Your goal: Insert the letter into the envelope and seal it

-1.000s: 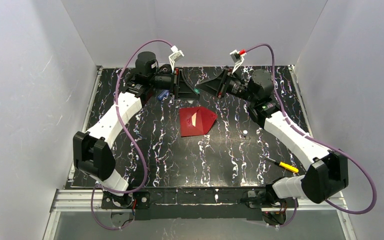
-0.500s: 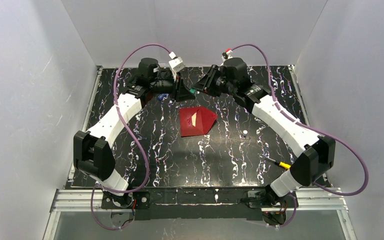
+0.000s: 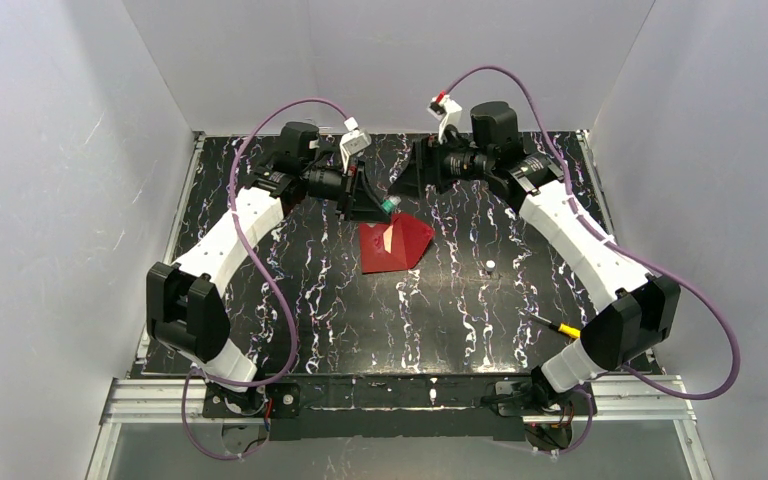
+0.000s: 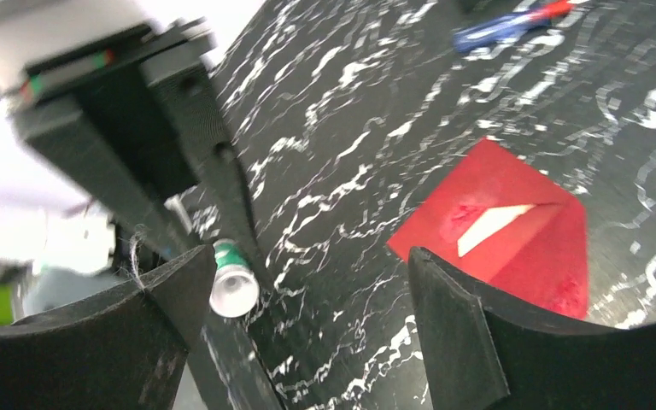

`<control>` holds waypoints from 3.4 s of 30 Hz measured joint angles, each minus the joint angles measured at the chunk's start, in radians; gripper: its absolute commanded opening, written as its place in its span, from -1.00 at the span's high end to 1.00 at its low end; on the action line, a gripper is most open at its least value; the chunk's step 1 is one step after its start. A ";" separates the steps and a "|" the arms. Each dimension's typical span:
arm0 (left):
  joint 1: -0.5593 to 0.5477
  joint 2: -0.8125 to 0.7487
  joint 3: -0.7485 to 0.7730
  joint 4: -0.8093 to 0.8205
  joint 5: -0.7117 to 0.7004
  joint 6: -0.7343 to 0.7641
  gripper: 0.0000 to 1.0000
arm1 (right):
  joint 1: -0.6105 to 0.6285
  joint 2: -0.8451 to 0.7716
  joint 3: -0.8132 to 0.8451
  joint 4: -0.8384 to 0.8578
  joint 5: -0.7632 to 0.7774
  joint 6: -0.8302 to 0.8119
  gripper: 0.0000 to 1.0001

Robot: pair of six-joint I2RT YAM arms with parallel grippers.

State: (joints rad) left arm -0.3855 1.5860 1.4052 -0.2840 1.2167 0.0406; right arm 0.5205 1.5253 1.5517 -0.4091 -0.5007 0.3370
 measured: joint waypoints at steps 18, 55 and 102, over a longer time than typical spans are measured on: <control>0.005 -0.010 0.000 0.026 0.182 -0.084 1.00 | 0.014 -0.013 -0.016 0.012 -0.386 -0.052 0.97; -0.003 0.003 0.028 -0.222 0.051 0.141 1.00 | 0.008 0.021 -0.124 0.218 -0.422 0.019 -0.11; 0.007 0.015 0.034 -0.140 -0.320 0.235 1.00 | 0.059 0.006 -0.177 0.357 0.232 0.603 -0.68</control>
State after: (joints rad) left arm -0.3782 1.6012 1.4391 -0.4236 0.8967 0.2752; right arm 0.5797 1.5318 1.3750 -0.0521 -0.2687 0.9405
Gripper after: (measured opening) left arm 0.218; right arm 0.833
